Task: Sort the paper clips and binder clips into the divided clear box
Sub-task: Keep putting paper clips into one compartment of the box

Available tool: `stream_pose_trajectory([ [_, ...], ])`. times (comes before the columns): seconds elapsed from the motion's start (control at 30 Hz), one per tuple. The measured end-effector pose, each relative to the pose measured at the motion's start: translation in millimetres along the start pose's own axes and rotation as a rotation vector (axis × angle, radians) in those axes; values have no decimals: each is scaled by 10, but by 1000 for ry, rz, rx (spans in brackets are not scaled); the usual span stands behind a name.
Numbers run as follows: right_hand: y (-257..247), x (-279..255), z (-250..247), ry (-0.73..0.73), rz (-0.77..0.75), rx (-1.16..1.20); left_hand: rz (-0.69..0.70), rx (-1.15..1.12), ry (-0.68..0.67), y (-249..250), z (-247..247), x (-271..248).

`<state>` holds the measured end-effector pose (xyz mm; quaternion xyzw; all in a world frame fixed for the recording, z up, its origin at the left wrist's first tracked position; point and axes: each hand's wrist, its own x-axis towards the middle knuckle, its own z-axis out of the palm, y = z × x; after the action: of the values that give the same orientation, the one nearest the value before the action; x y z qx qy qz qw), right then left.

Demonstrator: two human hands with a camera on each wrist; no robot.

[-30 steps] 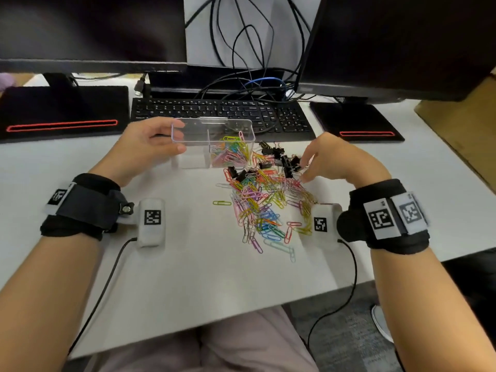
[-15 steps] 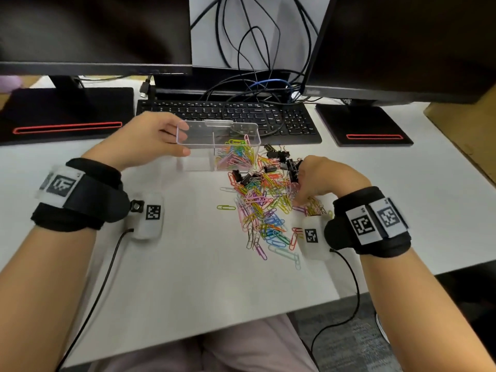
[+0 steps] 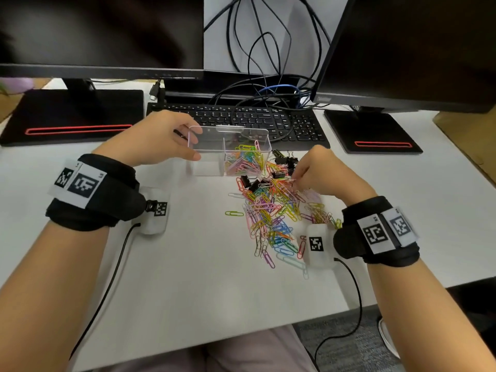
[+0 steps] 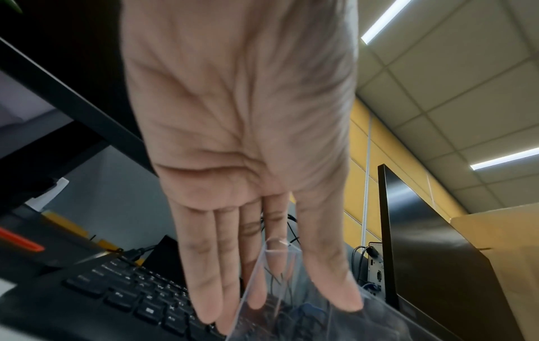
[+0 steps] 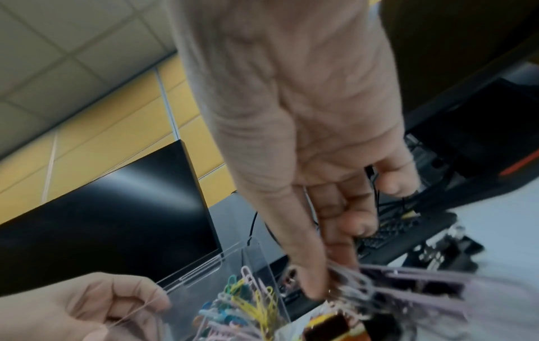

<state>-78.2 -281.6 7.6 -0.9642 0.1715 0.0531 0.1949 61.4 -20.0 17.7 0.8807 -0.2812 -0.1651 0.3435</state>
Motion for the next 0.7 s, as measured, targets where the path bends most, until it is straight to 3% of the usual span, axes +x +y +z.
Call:
stream_pose_trajectory([
  [0.23, -120, 23, -185, 199, -27, 414, 36, -32, 35, 1, 8, -17],
  [0.43, -446, 74, -319, 274, -122, 766, 36, -45, 33, -4, 13, -38],
  [0.7, -780, 256, -186, 331, -182, 887, 37, -40, 24, -9, 1, -40],
])
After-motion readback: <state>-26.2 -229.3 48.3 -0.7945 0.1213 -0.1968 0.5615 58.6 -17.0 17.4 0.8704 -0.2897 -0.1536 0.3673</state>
